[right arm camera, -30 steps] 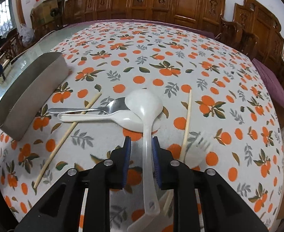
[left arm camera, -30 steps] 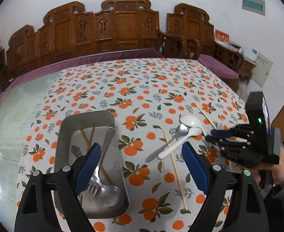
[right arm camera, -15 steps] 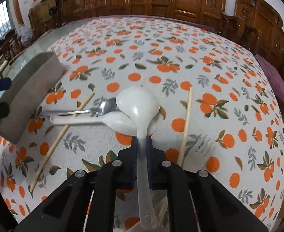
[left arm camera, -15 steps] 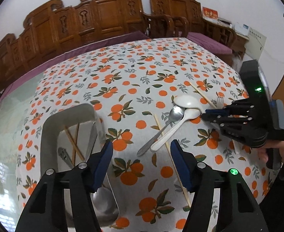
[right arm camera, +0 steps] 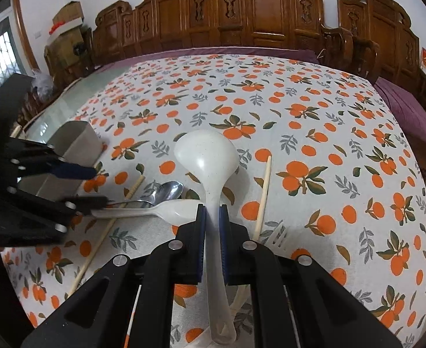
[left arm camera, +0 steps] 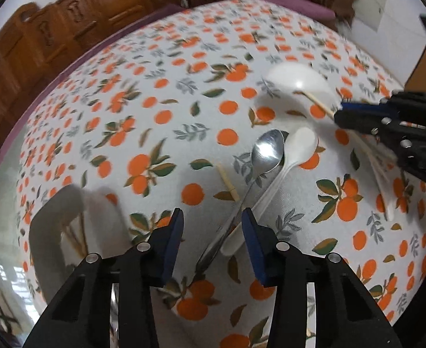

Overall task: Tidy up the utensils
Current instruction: 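Grasp a metal spoon with the left tool while the right tool holds the ladle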

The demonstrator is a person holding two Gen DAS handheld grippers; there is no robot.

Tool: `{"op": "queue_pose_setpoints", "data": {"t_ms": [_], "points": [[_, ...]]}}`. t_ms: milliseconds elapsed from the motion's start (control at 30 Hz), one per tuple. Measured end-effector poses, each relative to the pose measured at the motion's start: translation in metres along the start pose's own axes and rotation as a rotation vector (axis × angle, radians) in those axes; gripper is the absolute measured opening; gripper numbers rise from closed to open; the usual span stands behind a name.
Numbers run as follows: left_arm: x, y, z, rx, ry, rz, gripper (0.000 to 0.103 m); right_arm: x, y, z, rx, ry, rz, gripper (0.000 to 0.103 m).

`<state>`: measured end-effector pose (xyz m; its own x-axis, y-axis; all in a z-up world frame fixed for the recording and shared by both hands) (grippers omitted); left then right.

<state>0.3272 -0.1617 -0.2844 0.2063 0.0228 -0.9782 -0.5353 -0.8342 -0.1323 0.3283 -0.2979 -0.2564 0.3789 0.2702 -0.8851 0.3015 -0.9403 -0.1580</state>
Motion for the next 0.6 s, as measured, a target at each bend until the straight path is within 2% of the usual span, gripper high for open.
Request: {"op": "queue_pose_setpoints", "data": {"t_ms": [167, 233, 300, 600], "points": [[0.005, 0.013, -0.015, 0.024, -0.004, 0.028, 0.031, -0.007, 0.0, -0.001, 0.006, 0.021, -0.023, 0.011], [0.009, 0.015, -0.018, 0.029, -0.027, -0.003, 0.031, -0.008, 0.001, -0.001, 0.009, 0.025, -0.029, 0.011], [0.01, 0.013, -0.019, 0.023, -0.043, 0.01, 0.031, -0.009, 0.002, 0.0, 0.009, 0.025, -0.033, 0.011], [0.016, 0.004, 0.004, -0.013, -0.086, 0.06, 0.03, -0.01, -0.001, 0.001, 0.006, 0.032, -0.045, 0.011]]}}
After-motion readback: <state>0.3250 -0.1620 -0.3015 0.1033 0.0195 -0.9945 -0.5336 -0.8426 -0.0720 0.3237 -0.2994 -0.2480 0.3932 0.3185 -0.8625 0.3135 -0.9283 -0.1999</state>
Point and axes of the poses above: each gripper's, at about its wrist camera, not at the fingertips, and x roughly the way its jaws point, y to its right, z to its underside, the point moved 6 cm from there along x, roughly the way its jaws point, and after that the axes turned 12 degrees about -y, right-handed, at the moved point
